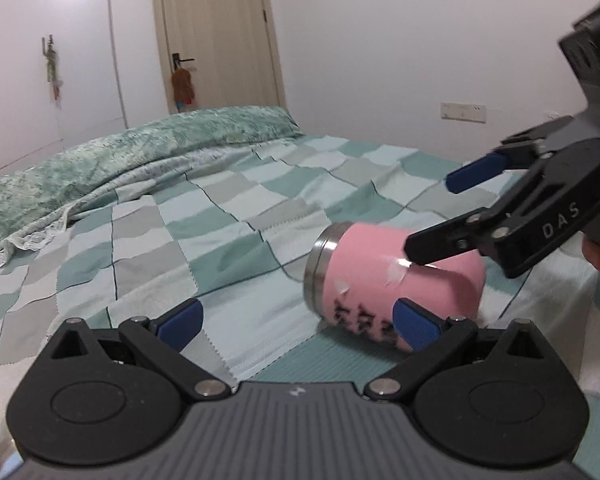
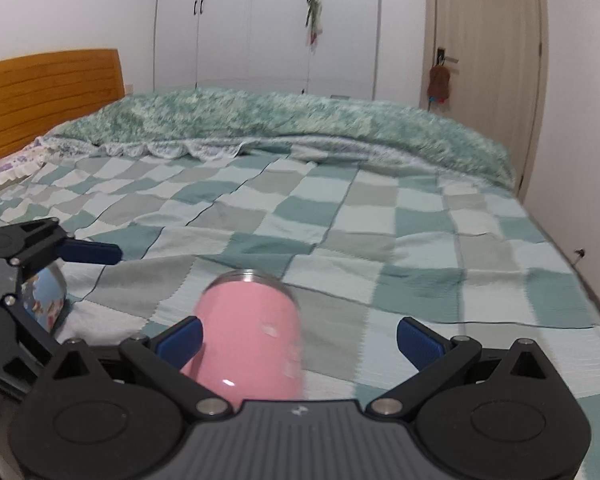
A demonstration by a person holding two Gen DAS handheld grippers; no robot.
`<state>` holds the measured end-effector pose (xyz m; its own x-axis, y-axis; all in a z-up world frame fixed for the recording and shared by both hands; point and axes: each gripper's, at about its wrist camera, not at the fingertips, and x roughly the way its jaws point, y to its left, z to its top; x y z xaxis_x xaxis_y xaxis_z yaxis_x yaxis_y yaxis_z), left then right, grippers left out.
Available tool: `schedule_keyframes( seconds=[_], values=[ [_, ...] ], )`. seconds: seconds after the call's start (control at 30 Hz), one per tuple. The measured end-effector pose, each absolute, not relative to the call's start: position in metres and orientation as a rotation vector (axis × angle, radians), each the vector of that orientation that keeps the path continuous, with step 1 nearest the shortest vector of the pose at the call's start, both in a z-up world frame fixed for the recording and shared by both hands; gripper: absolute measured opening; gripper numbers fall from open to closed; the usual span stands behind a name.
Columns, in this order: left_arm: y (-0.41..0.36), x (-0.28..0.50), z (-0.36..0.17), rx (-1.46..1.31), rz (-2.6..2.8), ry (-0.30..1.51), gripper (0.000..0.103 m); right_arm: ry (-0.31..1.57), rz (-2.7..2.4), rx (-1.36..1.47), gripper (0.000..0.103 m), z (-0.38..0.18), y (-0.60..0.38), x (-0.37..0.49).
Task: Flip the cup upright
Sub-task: 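Move the right gripper toward the lying pink cup and close around it, then lift the pink cup with the right gripper and rotate it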
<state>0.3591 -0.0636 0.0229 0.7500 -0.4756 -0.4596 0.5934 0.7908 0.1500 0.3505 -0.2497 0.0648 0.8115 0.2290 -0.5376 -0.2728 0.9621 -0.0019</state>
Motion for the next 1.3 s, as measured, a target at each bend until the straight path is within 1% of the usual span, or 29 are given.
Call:
schedule_keyframes(
  seconds=[0.2,0.37,0.53,0.57,0.6,0.63,1.03,1.3],
  values=[
    [-0.044,0.367,0.019,0.250,-0.670,0.466,0.103,0.650,0.282,-0.083,0.103,0.059,-0.225,0.366],
    [-0.045,0.362,0.015,0.303,-0.680,0.486,0.103,0.723,0.264,-0.125,0.103,0.050,-0.211,0.373],
    [-0.045,0.361,0.013,0.321,-0.672,0.488,0.103,0.801,0.240,-0.098,0.102,0.037,-0.211,0.380],
    [-0.045,0.361,0.013,0.323,-0.671,0.488,0.103,0.811,0.242,-0.095,0.097,0.035,-0.211,0.381],
    [-0.045,0.360,0.012,0.324,-0.671,0.488,0.103,0.821,0.247,-0.089,0.087,0.034,-0.210,0.382],
    [-0.044,0.360,0.011,0.327,-0.671,0.487,0.103,0.832,0.255,-0.081,0.083,0.034,-0.210,0.383],
    [-0.042,0.357,0.011,0.355,-0.654,0.486,0.103,0.847,0.200,-0.050,0.083,0.038,-0.208,0.380],
    [-0.041,0.322,0.035,0.384,-0.636,0.417,0.103,0.817,0.169,0.021,0.083,0.062,-0.213,0.342]
  ],
)
